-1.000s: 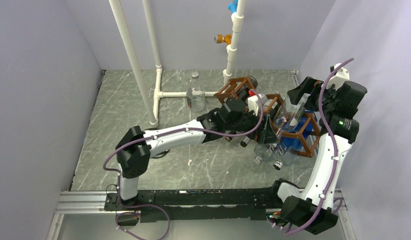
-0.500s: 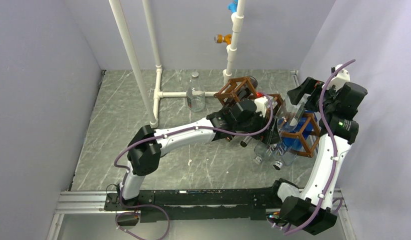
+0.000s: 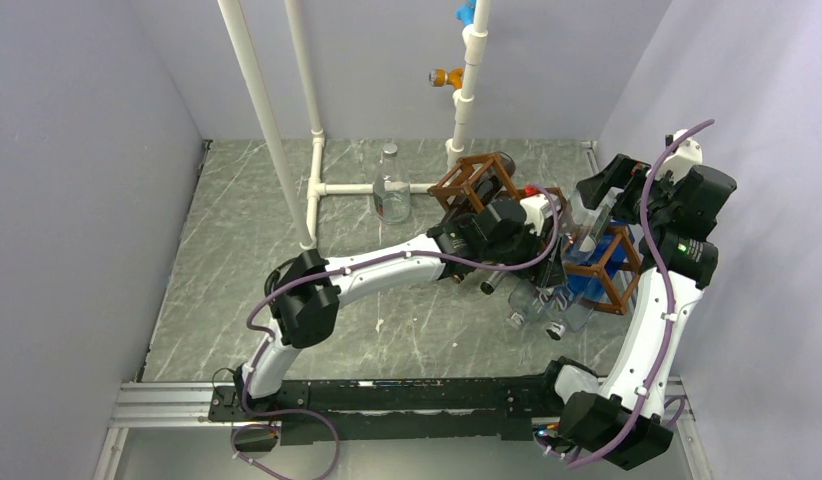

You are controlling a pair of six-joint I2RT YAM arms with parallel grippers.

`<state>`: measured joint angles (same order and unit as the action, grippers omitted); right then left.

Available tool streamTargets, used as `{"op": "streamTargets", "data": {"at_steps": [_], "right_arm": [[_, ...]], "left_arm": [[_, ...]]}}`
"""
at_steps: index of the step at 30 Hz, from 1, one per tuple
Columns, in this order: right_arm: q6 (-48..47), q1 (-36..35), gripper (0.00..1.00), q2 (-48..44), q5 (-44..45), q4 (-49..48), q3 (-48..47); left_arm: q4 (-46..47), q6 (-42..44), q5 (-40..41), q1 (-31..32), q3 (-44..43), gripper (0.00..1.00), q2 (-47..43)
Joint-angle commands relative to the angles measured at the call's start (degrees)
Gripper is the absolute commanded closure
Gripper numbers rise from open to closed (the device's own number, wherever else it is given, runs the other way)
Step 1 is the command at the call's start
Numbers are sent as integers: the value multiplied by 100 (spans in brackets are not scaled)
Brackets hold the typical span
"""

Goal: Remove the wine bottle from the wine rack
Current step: Pick up the wine bottle from the wine rack.

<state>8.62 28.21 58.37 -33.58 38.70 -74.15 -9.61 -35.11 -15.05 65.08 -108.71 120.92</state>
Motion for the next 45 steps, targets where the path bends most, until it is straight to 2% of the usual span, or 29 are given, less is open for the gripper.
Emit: {"op": "streamTargets", "data": {"at_steps": [1,19,27,38,45], "right_arm": [[121,57,1,-98,-99,-310,41],[157,95,1,-62,-136,-376,104],[166,99,1,-37,-148,-374,94],[206,136,1,-40,-189,-372,67],[219,148,1,-62,-175,-372,76]], "left_arm": [[-132,85,91,40,-426,20,158],[-348,28,233,49,-893,33,562],[-401,61,329,122,-888,33,554],[-437,418,979,276,-700,34,335],[-567,379,1215,312,-838,38,450]]}}
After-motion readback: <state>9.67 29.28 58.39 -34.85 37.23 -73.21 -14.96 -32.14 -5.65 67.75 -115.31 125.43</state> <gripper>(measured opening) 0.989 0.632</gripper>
